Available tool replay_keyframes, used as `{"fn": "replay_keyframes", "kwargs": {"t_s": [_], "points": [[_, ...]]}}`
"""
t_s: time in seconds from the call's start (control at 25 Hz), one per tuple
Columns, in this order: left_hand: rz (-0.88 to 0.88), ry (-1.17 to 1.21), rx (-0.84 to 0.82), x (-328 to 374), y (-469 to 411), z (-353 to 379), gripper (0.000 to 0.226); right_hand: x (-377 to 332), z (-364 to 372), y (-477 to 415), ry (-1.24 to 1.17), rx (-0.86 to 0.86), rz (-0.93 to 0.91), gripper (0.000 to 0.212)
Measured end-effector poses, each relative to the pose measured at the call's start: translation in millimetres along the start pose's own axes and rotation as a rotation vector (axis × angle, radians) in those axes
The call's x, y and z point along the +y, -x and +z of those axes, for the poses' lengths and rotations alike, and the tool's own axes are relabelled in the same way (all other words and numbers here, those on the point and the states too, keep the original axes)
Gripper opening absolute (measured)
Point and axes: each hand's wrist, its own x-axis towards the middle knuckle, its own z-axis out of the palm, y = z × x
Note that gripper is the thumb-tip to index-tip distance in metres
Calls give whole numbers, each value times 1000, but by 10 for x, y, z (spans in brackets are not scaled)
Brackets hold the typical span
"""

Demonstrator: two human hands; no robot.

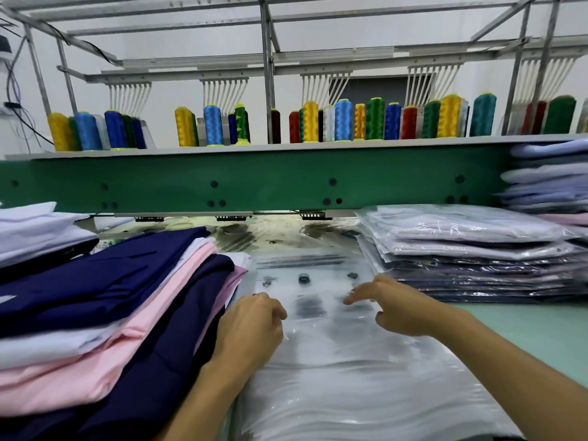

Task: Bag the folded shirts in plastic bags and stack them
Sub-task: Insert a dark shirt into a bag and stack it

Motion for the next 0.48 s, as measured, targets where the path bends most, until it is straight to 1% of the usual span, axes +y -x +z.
{"fn": "replay_keyframes", "kwargs": {"t_s": [0.04, 0.12, 0.2, 0.28, 0.36, 0.48], "points": [[-36, -3, 40, 5, -2, -4, 32, 5, 19, -16, -9, 19, 17, 69], [-78, 8, 93, 11, -8, -13, 32, -1, 35, -65, 17, 119, 36, 60], [-87, 33, 126, 21, -3, -14, 33, -15, 36, -92, 83, 182, 36, 59], [-92, 65, 169, 31, 4, -22, 34, -8, 36, -86, 126, 152, 25, 66], [-83, 94, 200, 42, 12, -26, 38, 11, 52, -56, 157, 127, 3, 80], [4, 88, 199, 86, 35, -23, 57, -27, 75, -40, 120, 162, -4, 98]]}}
